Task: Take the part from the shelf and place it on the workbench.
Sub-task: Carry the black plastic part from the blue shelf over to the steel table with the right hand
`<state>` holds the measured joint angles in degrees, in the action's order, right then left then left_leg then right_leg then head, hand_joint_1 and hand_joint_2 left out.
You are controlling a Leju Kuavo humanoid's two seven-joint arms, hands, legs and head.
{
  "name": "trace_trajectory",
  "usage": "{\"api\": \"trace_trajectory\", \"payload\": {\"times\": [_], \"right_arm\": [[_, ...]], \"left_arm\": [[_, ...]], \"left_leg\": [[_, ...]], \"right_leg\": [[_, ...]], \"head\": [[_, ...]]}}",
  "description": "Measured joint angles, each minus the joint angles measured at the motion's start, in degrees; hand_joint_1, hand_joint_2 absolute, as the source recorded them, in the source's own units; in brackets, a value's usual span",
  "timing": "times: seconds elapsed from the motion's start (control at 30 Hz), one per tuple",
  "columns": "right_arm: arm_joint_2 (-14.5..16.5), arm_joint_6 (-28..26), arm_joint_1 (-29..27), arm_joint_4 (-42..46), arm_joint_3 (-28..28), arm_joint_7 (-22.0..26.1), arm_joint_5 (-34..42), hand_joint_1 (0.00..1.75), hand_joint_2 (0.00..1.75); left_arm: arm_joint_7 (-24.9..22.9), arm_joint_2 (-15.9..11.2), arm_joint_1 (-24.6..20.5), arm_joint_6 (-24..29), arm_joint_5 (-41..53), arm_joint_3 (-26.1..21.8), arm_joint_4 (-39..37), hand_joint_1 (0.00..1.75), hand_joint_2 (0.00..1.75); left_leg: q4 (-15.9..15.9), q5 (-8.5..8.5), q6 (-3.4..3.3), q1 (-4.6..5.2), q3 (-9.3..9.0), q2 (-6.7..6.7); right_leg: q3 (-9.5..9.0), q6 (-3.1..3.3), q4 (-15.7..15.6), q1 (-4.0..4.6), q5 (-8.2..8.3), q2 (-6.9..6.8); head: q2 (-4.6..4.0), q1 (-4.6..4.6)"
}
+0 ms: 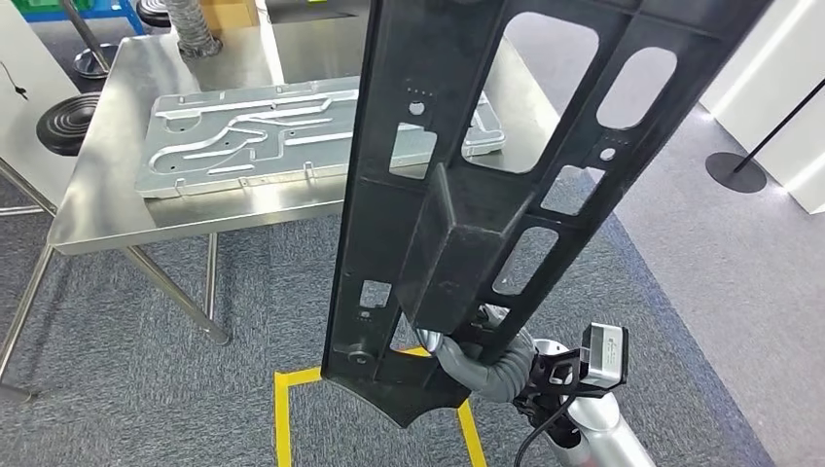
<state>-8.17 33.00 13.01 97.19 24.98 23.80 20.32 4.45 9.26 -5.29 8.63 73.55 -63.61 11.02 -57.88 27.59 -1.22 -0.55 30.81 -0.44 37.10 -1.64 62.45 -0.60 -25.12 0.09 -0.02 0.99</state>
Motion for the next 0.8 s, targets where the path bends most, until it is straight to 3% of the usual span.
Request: {"api": "trace_trajectory", "payload": {"times": [0.07, 0.2, 0.27, 0.33, 0.37, 0.4, 0.47, 0.53, 0.57, 0.7, 0.73, 0.8], "right_arm": [[0.0, 0.0, 0.1, 0.0, 0.0, 0.0, 0.0, 1.75, 1.75], [0.0, 0.0, 0.4, 0.0, -0.1, -0.1, 0.3, 1.75, 1.75], [0.0, 0.0, 0.7, -0.1, -0.1, 0.0, 0.5, 1.75, 1.75], [-0.1, 0.0, 0.8, -0.2, -0.1, 0.0, 0.5, 1.75, 1.75], [-0.1, 0.0, 0.7, -0.3, -0.1, 0.0, 0.6, 1.75, 1.75], [-0.1, 0.0, 0.7, -0.4, -0.1, 0.0, 0.6, 1.75, 1.75], [-0.2, 0.0, 0.6, -0.5, -0.1, 0.1, 0.6, 1.75, 1.75], [-0.3, 0.0, 0.6, -0.5, -0.1, 0.3, 0.7, 1.75, 1.75], [-0.4, 0.1, 0.7, -0.6, -0.1, 0.3, 0.7, 1.75, 1.75], [-0.5, 0.3, 0.8, -0.6, -0.1, 0.4, 0.9, 1.75, 1.75], [-0.5, 0.3, 1.0, -0.6, -0.1, 0.5, 1.0, 1.75, 1.75], [-0.6, 0.2, 1.1, -0.8, -0.1, 0.5, 1.1, 1.75, 1.75]], "left_arm": [[-0.1, 0.0, -0.1, 0.0, 0.0, 0.0, 0.0, 0.0, 1.75], [-0.3, 0.0, -0.2, 0.0, 0.2, 0.0, 0.0, 0.0, 1.75], [-0.3, 0.0, -0.2, 0.1, 0.3, 0.0, 0.0, 0.0, 1.75], [-0.3, 0.0, -0.1, 0.1, 0.4, 0.0, 0.0, 0.0, 1.75], [-0.3, 0.0, 0.0, 0.1, 0.4, 0.0, 0.0, 0.0, 1.75], [-0.3, 0.0, 0.0, 0.1, 0.4, 0.0, 0.0, 0.0, 1.75], [-0.3, 0.0, 0.0, 0.1, 0.5, 0.0, 0.0, 0.0, 1.75], [-0.3, -0.1, 0.0, 0.0, 0.4, 0.0, 0.0, 0.0, 1.75], [-0.3, -0.1, 0.0, 0.0, 0.4, 0.0, 0.0, 0.0, 1.75], [-0.4, 0.0, 0.0, -0.1, 0.3, 0.0, 0.0, 0.0, 1.75], [-0.4, 0.0, 0.0, -0.1, 0.3, 0.0, 0.0, 0.0, 1.75], [-0.4, -0.1, -0.1, 0.0, 0.4, 0.0, 0.0, 0.0, 1.75]], "left_leg": [[0.0, 0.58, 0.59, 0.16, -0.25, 0.01], [-0.8, 1.77, 1.72, 0.16, -0.42, 0.24], [-6.3, 4.46, 2.13, -0.02, 2.17, 0.27], [-14.1, 7.2, 2.42, -0.13, 6.66, 0.27], [-16.4, 7.27, 2.52, -0.17, 8.25, 0.27], [-16.4, 6.17, 2.56, -0.19, 8.82, 0.27], [-10.2, 1.2, 2.44, -0.24, 6.83, 0.29], [-3.2, -2.16, 2.08, -0.16, 4.04, 0.26], [-1.5, -2.59, 1.84, -0.09, 3.4, 0.24], [-0.5, -2.32, 0.48, -0.01, 3.03, 0.12], [-0.4, -2.32, 0.12, -0.1, 2.85, 0.12], [-0.2, -2.16, -0.39, -0.07, 2.62, 0.15]], "right_leg": [[-1.54, 0.47, -3.9, 0.28, 0.97, -0.05], [-2.4, 1.39, -4.8, 0.1, 0.33, 0.17], [-3.12, 1.89, -5.3, -0.11, 0.11, 0.04], [-3.55, 2.15, -5.3, -0.09, -0.32, -0.01], [-3.81, 2.15, -5.3, -0.08, -0.56, 0.02], [-4.14, 2.09, -5.3, -0.09, -0.82, 0.07], [-5.07, 1.79, -5.2, -0.13, -1.47, 0.17], [-5.66, 1.25, -5.1, 0.06, -2.09, 0.26], [-5.69, 0.95, -5.0, 0.17, -2.25, 0.29], [-5.47, -0.29, -4.3, 0.04, -2.99, 0.23], [-4.71, -0.56, -2.6, -0.04, -3.96, 0.19], [-1.12, -0.89, 4.4, -0.15, -7.04, 0.13]], "head": [[0.0, 0.0], [0.0, 0.01], [0.0, 0.01], [0.0, 0.01], [0.0, 0.01], [0.0, 0.01], [0.0, 0.01], [0.0, 0.01], [0.0, 0.01], [0.0, 0.01], [0.0, 0.01], [0.0, 0.01]]}}
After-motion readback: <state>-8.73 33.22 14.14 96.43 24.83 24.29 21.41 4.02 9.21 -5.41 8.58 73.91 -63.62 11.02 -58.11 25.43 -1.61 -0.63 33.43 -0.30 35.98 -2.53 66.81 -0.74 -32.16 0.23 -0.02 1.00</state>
